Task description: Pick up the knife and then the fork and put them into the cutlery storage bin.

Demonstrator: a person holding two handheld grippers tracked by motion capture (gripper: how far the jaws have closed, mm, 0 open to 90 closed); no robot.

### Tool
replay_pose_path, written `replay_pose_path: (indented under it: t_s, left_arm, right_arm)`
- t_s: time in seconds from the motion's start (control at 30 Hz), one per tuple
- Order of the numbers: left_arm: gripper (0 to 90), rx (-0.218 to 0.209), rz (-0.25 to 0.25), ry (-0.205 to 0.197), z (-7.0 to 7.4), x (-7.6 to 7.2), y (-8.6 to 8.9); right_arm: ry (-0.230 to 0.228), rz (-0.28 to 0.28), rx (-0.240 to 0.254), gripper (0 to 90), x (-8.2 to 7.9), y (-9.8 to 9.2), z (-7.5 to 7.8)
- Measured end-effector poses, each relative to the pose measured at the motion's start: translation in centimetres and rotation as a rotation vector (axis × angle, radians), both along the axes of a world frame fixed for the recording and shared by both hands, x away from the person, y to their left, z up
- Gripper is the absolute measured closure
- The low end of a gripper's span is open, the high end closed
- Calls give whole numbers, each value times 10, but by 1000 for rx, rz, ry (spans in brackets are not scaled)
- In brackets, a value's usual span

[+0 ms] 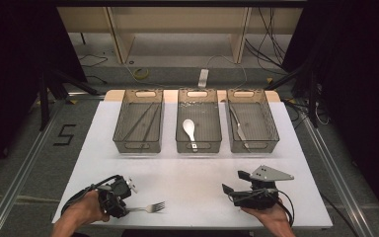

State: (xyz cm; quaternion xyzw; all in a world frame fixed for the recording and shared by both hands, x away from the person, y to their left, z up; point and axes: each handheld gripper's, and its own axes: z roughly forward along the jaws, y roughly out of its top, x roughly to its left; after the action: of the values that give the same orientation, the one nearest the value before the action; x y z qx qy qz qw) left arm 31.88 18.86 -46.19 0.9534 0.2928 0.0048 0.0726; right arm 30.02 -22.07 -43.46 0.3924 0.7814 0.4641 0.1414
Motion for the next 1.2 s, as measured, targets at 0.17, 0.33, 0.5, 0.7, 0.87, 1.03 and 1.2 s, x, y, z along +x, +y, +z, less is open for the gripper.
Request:
replay_pose_path:
  t_s: [0.17,0.33,0.5,0.7,0.87,1.03,1.2]
  left_arm:
    - [739,-3,-8,-4,0,0,1]
    - [802,-31,-6,1,0,2,4]
    - [810,-54,10,8,-1,3,7]
    - [813,-111,43,31,-1,9,12]
    - [813,-135,58,35,1,12,16]
    - [814,-172,80,30,6,14,15]
    - [815,-189,89,32,8,15,17]
  right_arm:
    - [1,-3,-6,266,0,0,0]
    - [3,-4,-5,266,0,1,0]
    - [-2,0,-9,266,0,1,0]
    - [5,1,-6,267,1,1,-1]
    - [-1,3,-6,268,0,2,0]
    - [0,8,2,268,-1,3,1]
    - [-2,32,11,270,-4,10,2]
